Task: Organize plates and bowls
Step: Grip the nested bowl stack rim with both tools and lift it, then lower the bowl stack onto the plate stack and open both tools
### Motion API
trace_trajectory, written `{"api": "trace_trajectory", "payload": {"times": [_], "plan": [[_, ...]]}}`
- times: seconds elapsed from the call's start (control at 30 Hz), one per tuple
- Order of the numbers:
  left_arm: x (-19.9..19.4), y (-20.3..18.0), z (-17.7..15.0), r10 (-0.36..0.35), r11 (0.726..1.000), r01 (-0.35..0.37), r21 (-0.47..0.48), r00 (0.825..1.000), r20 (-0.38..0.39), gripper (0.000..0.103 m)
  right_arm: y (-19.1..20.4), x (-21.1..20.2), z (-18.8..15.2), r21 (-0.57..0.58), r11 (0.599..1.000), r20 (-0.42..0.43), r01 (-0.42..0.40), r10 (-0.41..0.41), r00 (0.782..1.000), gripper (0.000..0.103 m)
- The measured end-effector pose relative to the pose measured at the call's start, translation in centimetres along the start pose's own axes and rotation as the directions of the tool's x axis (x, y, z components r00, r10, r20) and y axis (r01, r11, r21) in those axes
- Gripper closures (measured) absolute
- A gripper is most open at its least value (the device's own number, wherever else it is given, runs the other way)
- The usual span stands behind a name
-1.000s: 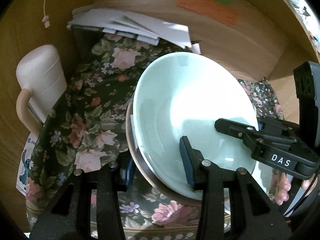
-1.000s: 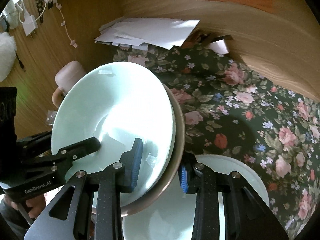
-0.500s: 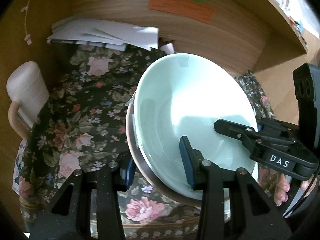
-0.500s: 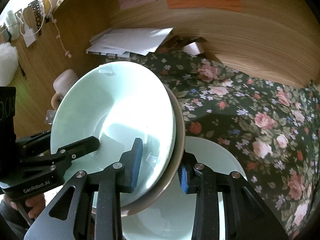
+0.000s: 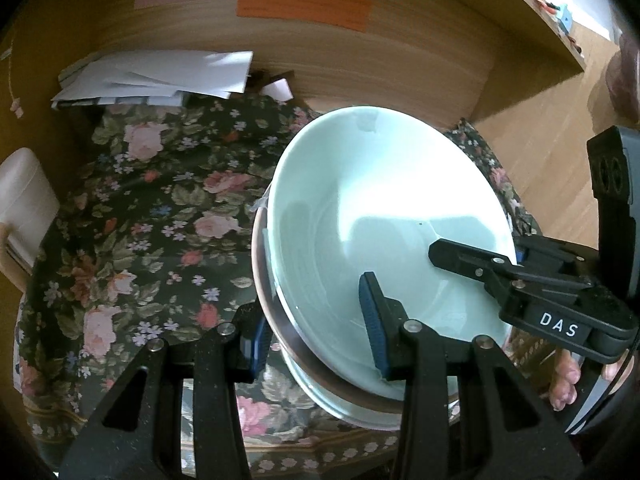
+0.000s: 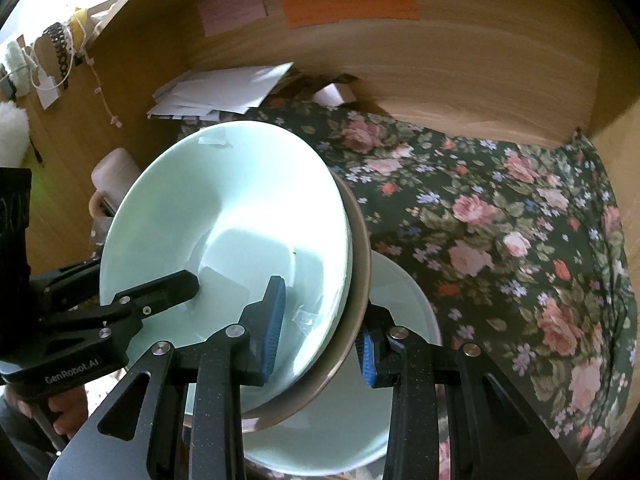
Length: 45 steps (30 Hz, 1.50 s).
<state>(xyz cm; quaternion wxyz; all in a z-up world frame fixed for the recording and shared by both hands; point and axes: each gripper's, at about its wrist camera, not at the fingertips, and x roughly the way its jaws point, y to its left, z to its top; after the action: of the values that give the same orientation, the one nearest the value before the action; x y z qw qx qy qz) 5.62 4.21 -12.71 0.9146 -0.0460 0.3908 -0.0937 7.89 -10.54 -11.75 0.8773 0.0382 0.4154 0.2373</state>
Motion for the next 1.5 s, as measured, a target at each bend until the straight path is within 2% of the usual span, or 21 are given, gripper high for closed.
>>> {"api": "trace_trajectory", "payload": {"times": [0.43,0.77,0.97,1.13,1.27,1.37,1.4,1.43,1.5], "plan": [[1.2,-1.5,-0.3,-0.019,0.999,0.021,0.043,0.999,-0.048,0.062,-1.7,-0.2,-1.5,0.05,0.998,-0.033,0.024,-0.022,0.999,0.073],[2.9,-1.3,-0.5,-0.028,0.999,0.031,0.035,0.995,-0.097,0.062,-2.7,1.1,-2.0,0.088,0.996,-0.075,0.018,-0.012,0.997,0.073],[4.0,-0.6,-0.5,-0.066,0.998,0.065,-0.008,0.989,-0.131,0.062,-3.1,1.7,-2.1,0.108,0.994,-0.082,0.013,-0.004,0.997,0.074],[4.3,-0.3,-0.3,-0.092,0.996,0.088,-0.033,0.986,-0.136,0.062,-3.6,1.7,-2.3,0.126,0.992,-0.06,-0.019,0.027,0.998,0.069],[4.3,-0.1,-0.3,-0.104,0.994,0.101,-0.034,0.987,-0.12,0.06,-3.5,1.6,-2.4,0.12,0.993,-0.035,-0.014,0.019,0.999,0.069],[3.3,-0.5,-0.4,-0.027,0.999,0.028,0.016,0.999,-0.045,0.054,-3.6,1.2,-2.5,0.122,0.993,-0.004,-0.001,0.001,1.0,0.059],[2.9,-0.6,-0.5,-0.011,1.0,0.012,0.028,1.0,-0.025,0.048,-3.6,0.8,-2.5,0.126,0.992,0.014,0.002,-0.004,1.0,0.055],[2.7,-0.7,-0.5,-0.006,0.999,0.007,0.035,1.0,-0.014,0.045,-3.6,0.6,-2.4,0.123,0.992,0.028,0.004,-0.008,1.0,0.054],[2.0,-0.9,-0.5,0.006,0.999,-0.007,0.046,1.0,0.014,0.044,-3.3,-0.3,-2.3,0.106,0.994,0.06,0.013,-0.019,0.998,0.053]]}}
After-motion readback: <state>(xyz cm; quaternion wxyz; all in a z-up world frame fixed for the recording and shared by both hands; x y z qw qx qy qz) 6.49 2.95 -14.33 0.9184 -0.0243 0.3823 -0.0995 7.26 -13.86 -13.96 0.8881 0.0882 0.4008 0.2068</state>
